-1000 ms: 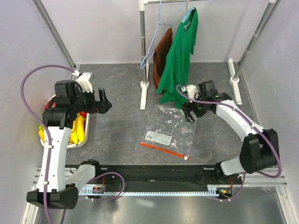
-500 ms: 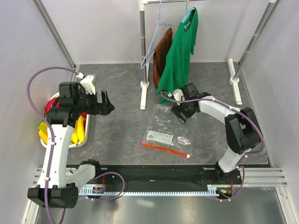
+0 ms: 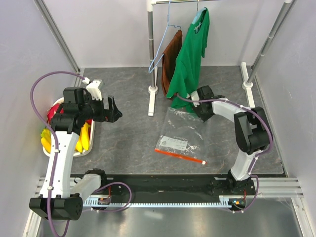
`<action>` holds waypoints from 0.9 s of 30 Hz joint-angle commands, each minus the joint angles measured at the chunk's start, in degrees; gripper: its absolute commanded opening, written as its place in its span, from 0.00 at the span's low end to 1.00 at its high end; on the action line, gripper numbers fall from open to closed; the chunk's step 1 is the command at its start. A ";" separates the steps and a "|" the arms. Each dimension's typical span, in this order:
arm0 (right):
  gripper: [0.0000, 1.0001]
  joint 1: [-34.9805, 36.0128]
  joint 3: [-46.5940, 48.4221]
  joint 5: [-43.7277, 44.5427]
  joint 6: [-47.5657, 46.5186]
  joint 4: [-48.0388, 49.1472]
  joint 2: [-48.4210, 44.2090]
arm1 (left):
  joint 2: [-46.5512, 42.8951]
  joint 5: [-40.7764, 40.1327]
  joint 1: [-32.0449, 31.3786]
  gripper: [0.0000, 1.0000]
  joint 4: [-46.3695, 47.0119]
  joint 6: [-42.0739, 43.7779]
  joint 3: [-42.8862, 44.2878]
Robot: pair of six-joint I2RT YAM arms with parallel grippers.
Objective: Place the food in the zip-top bag and seal the zipper
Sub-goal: Pick up the zipper food storage bag at the center of the board.
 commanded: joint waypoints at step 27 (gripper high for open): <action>0.82 -23.68 -10.81 -30.67 -3.11 -10.76 -29.16 | -4.07 3.19 0.18 1.00 3.69 -3.11 -1.18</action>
